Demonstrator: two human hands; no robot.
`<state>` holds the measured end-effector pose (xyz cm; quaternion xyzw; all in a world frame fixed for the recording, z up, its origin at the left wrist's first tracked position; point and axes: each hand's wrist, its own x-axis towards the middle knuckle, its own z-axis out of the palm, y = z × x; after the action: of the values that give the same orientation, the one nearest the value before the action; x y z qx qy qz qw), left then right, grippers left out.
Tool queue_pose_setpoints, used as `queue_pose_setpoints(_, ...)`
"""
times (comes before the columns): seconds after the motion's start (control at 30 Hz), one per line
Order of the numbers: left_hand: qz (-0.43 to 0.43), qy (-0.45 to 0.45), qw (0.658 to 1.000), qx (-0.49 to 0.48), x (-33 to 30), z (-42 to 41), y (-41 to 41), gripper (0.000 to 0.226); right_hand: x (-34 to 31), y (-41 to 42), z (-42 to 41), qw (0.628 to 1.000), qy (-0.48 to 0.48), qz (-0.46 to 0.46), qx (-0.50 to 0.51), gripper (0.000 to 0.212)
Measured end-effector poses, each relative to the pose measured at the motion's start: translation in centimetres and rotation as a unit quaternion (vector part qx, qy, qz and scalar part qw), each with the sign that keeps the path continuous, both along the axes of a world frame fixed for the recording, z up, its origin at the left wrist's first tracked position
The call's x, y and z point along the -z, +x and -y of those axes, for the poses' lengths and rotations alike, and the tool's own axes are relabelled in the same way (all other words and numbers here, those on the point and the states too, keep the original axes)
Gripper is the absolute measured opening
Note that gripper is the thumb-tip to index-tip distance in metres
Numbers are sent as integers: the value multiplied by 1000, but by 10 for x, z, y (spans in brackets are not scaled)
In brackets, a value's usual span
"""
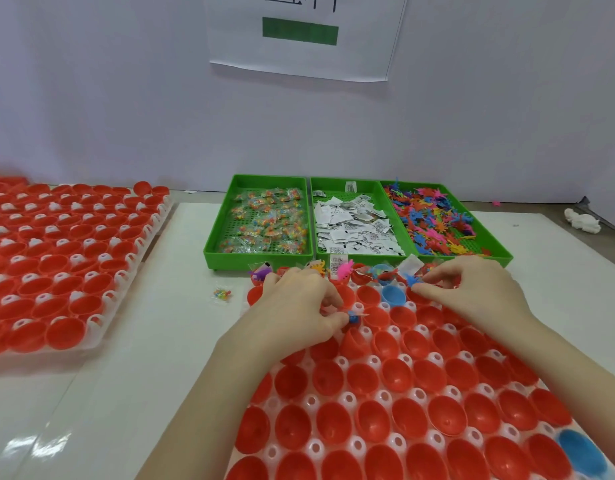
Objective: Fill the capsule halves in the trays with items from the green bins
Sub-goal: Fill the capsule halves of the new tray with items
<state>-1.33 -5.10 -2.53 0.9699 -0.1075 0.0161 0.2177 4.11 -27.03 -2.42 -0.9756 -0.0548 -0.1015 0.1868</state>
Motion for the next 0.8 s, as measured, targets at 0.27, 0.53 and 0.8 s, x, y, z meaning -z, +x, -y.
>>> queue_pose_setpoints(0.27,1,-9,1000,-10,-2,-3,0,29,5,1,-5,1000,6,-7,-13,14)
queue_pose_setpoints(0.53,5,-27,999,-27,-5,-7,1,29,-2,-2,0,992,118,22,-42,18)
queue_pose_setpoints(0.8,17,-51,998,-26,-3,-10,1,27,-4,-1,-1,989,139,20,-52,12)
